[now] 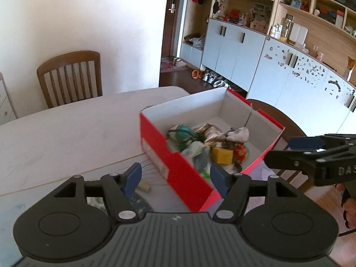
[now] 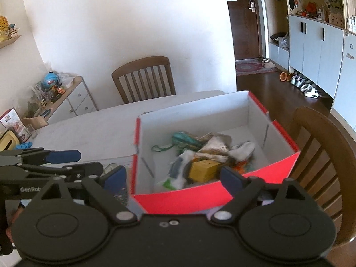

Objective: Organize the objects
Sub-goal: 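Withdraw both grippers from the box back over the table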

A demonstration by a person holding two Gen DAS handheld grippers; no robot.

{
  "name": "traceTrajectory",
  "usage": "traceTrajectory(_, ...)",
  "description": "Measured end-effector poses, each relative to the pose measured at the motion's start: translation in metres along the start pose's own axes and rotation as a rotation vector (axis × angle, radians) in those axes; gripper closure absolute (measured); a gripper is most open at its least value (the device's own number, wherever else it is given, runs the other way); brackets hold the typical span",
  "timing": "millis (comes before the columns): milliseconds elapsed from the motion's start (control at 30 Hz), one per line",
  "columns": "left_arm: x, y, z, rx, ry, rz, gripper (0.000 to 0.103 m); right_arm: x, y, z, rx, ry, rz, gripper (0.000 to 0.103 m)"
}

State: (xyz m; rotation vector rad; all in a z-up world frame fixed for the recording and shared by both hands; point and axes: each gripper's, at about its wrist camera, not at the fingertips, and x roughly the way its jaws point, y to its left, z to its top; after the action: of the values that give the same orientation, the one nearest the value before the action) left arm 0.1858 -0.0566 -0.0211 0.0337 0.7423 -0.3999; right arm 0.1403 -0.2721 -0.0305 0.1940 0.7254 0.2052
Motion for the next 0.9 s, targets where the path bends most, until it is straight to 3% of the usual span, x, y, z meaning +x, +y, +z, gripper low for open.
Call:
traceTrajectory(467, -0.020, 0.054, -0.022, -0.031, -0.010, -0.004, 0.015, 0.005, 0.065, -0.027, -0.027, -0.013, -0.004, 0.002)
traceTrajectory(600, -0.020, 0.066, -0.025, -0.030, -0.015, 0.016, 0.000, 0.011, 0.080, -0.034, -0.036, 0.003, -0.012, 0.002)
traceTrajectory(900, -0.006, 0.100, -0.035, -0.057, 0.009, 0.024, 0.000, 0.034, 0.111, -0.046, -0.072, 0.036, -0.020, 0.002)
